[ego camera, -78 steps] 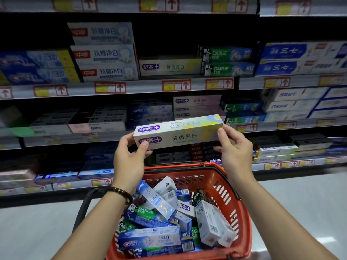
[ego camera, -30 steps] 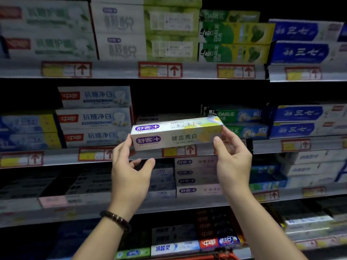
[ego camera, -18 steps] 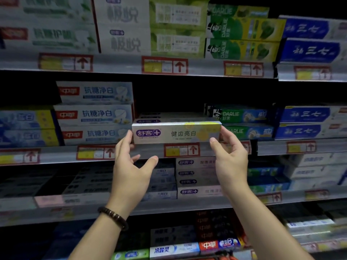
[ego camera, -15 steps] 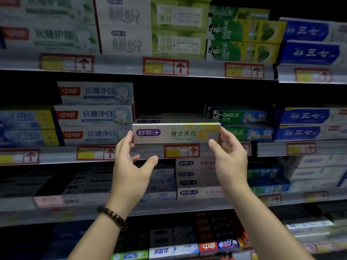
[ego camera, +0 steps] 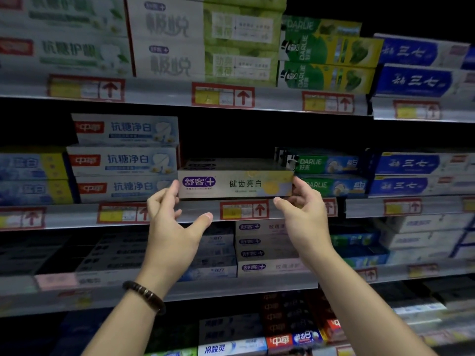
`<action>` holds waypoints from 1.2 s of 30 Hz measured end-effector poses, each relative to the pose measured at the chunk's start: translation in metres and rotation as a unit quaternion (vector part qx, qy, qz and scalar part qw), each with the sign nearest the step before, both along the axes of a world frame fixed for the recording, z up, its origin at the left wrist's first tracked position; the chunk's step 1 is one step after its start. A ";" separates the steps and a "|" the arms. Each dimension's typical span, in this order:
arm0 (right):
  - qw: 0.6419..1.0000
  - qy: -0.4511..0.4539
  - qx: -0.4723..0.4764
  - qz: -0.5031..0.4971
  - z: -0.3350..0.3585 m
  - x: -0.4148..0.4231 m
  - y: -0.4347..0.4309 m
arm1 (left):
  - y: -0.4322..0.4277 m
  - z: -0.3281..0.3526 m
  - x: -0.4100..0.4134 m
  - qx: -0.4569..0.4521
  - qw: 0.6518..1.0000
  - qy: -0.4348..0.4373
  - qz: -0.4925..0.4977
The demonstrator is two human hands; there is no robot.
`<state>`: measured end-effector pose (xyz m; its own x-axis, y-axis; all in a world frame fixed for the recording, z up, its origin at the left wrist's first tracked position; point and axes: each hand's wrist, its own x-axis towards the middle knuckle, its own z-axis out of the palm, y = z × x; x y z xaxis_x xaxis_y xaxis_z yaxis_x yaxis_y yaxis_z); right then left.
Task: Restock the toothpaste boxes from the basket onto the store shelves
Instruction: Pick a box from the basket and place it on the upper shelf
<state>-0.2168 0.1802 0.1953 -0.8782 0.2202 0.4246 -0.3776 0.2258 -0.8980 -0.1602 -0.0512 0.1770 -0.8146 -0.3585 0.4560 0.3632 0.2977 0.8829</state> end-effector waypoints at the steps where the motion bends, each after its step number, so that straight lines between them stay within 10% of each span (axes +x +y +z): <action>1: 1.000 -0.004 0.007 0.002 0.001 0.000 0.001 | 0.000 0.001 0.000 0.002 1.000 -0.002 -0.004; 36: 0.996 -0.059 0.036 0.046 0.005 -0.002 -0.002 | 0.000 -0.001 0.005 -0.018 0.999 -0.039 -0.023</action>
